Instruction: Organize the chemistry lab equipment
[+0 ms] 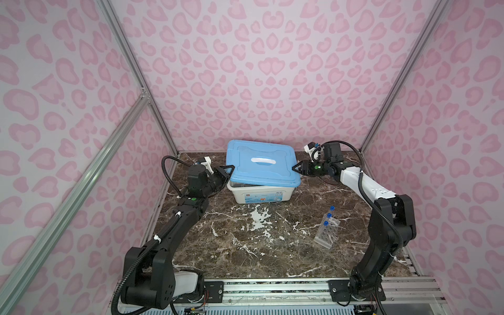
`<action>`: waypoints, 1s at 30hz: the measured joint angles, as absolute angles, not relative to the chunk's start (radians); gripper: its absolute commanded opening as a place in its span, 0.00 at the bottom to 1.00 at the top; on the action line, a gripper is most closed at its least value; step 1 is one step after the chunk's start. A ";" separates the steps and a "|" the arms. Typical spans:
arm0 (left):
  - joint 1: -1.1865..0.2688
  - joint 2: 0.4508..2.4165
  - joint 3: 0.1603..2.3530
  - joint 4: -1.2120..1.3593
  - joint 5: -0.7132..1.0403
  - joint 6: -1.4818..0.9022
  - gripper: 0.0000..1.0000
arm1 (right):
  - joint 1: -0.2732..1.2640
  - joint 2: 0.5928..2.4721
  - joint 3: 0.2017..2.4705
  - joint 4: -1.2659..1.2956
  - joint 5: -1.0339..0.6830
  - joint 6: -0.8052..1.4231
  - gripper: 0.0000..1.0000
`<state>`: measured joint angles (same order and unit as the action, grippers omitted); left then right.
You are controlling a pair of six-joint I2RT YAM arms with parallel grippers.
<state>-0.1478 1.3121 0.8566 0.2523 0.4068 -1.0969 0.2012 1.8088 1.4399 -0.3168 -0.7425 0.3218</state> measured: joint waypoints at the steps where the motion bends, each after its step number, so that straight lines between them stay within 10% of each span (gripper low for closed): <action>1: -0.147 1.312 0.857 0.231 0.389 -1.081 0.35 | 0.202 1.809 1.440 -0.317 -0.744 0.322 0.46; 7: -0.144 1.311 0.860 0.127 0.337 -1.019 0.53 | 0.203 1.813 1.440 -0.318 -0.746 0.329 0.44; 24: -0.144 1.264 0.896 -0.065 0.241 -0.888 0.61 | 0.207 1.818 1.455 -0.333 -0.733 0.323 0.47; 30: -0.128 1.264 0.900 -0.088 0.235 -0.846 0.89 | 0.206 1.807 1.457 -0.342 -0.720 0.315 0.57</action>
